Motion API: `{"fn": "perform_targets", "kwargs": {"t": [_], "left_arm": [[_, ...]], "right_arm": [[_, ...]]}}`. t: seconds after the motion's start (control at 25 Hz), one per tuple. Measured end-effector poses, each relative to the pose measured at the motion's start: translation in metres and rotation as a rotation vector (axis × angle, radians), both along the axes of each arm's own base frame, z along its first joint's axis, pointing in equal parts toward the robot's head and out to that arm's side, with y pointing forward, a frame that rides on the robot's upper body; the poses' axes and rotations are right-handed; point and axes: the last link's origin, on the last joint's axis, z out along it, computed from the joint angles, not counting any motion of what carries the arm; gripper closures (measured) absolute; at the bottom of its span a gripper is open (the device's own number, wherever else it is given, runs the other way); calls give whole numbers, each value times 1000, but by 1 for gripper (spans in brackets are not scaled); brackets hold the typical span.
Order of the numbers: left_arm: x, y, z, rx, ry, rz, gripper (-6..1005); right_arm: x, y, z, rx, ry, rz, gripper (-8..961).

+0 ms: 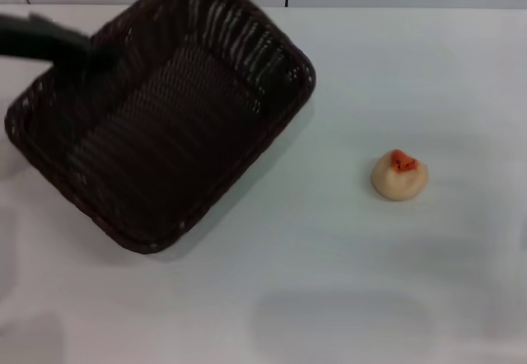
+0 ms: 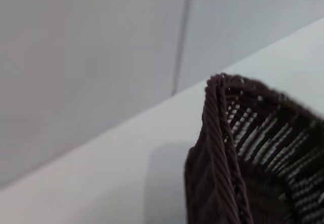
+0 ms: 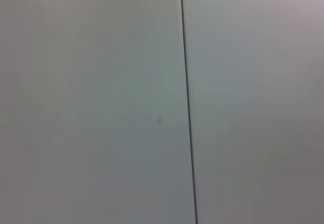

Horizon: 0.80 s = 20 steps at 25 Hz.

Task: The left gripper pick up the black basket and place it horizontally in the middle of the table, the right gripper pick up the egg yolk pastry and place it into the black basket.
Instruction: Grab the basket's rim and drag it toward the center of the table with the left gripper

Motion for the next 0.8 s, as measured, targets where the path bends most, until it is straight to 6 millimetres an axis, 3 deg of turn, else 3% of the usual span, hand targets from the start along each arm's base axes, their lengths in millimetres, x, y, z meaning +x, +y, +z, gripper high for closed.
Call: {"fn": "perform_targets", "kwargs": {"t": [0.24, 0.4, 0.52, 0.8], "left_arm": [[41, 1, 25, -58, -93, -218, 801], [61, 1, 31, -110, -91, -331, 795], [73, -1, 27, -167, -62, -412, 791], [97, -9, -4, -341, 43, -570, 780]], "right_arm": [[2, -5, 2, 20, -3, -1, 447], [5, -10, 4, 34, -2, -7, 447], [7, -14, 5, 41, -1, -14, 447], [13, -23, 5, 51, 0, -32, 447]]}}
